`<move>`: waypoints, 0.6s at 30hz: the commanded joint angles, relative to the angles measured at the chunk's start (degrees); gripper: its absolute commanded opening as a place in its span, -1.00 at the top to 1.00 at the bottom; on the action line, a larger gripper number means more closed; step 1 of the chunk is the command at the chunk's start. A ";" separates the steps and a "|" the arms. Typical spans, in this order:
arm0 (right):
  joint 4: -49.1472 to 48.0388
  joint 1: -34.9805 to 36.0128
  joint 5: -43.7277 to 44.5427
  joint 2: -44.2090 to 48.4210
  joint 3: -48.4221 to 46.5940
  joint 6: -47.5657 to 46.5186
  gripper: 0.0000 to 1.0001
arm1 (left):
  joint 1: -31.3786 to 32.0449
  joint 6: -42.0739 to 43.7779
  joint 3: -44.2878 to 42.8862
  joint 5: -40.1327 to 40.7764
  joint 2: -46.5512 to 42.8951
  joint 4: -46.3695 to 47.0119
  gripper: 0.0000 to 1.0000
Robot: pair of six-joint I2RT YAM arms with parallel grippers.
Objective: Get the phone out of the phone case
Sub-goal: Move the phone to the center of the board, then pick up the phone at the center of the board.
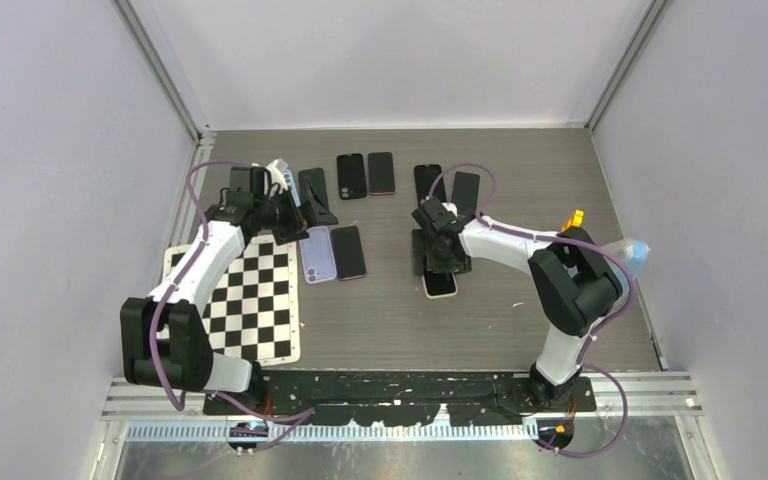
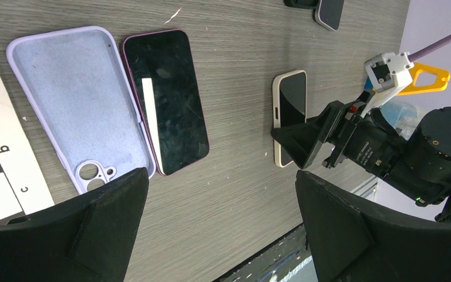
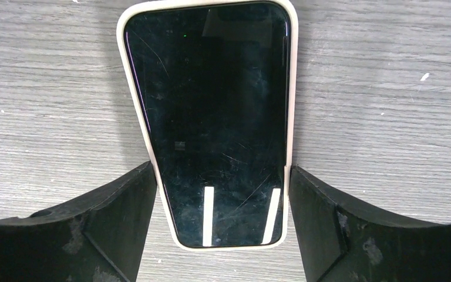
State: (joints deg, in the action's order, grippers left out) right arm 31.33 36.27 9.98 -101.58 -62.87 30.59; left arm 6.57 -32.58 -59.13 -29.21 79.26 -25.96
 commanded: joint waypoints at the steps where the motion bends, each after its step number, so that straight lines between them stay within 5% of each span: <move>1: 0.65 0.51 3.12 -4.07 -1.75 0.05 -0.70 | -0.41 0.14 -1.73 -0.96 -1.14 2.01 -0.97; 10: 3.31 0.54 1.08 -8.33 -3.89 -1.85 -0.80 | -0.34 0.61 -1.45 -0.49 -1.83 1.70 -0.98; 15: 1.57 0.55 4.13 -7.79 -3.55 -2.13 0.07 | -0.37 0.56 -1.40 -0.06 -2.06 1.53 -0.99; 18: -1.76 0.55 4.53 -3.44 -1.85 -2.11 0.25 | -0.40 0.43 -1.39 -0.31 -2.27 1.52 -0.99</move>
State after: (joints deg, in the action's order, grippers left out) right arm 35.00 36.69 10.35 -105.71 -68.18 28.27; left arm 6.57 -32.56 -59.13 -29.17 79.22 -25.98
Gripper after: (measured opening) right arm 0.757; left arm 0.994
